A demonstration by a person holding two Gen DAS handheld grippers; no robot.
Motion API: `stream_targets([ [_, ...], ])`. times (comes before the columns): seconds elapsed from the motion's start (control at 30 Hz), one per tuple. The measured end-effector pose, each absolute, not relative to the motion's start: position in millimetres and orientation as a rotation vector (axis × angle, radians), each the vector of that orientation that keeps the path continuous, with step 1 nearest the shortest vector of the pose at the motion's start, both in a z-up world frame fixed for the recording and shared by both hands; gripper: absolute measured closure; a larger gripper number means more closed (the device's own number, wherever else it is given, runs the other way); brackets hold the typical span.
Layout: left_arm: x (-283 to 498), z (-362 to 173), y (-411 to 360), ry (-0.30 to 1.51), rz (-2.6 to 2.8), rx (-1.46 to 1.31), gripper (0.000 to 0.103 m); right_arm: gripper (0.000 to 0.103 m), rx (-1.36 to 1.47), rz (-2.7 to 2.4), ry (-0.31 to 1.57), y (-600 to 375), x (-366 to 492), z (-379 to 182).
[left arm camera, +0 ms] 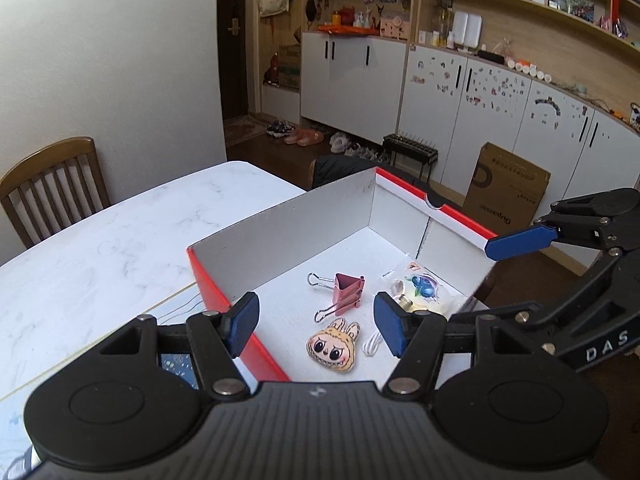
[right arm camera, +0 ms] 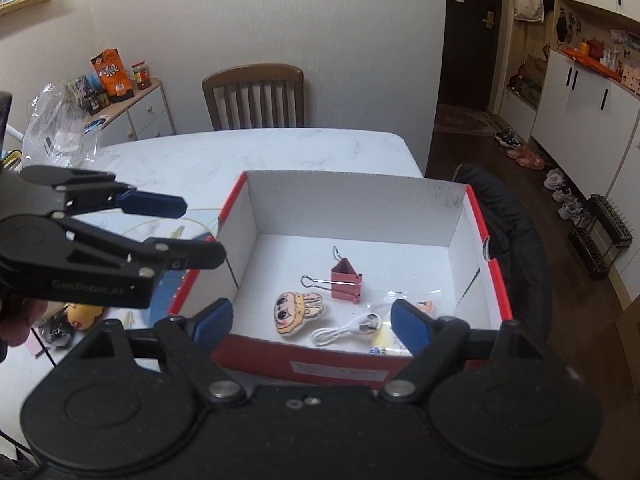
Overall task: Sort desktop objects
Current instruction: 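Move both tools back toward the pink sticky-note pad and snack packets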
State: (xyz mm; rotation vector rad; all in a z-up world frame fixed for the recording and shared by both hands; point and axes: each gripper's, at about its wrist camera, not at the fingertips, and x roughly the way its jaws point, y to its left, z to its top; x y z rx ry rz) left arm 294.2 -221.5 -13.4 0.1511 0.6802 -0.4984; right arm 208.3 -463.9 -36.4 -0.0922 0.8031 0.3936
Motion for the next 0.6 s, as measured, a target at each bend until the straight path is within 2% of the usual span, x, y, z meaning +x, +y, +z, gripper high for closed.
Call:
stream_targets([
  [0.13,276,-11,-207,0.656,-0.493,0.145,0.041,0.017,-0.085,0.398,0.784,-456,198,-33],
  [0.27,257,-9,-189,0.647,-0.49,0.128,0.041,0.011,-0.083,0.396,0.749,-444,184,-30],
  [0.6,211,-13,-140,0.649,-0.487,0.085,0.041,0.008,-0.045,0.384,0.715,-407,156,-31],
])
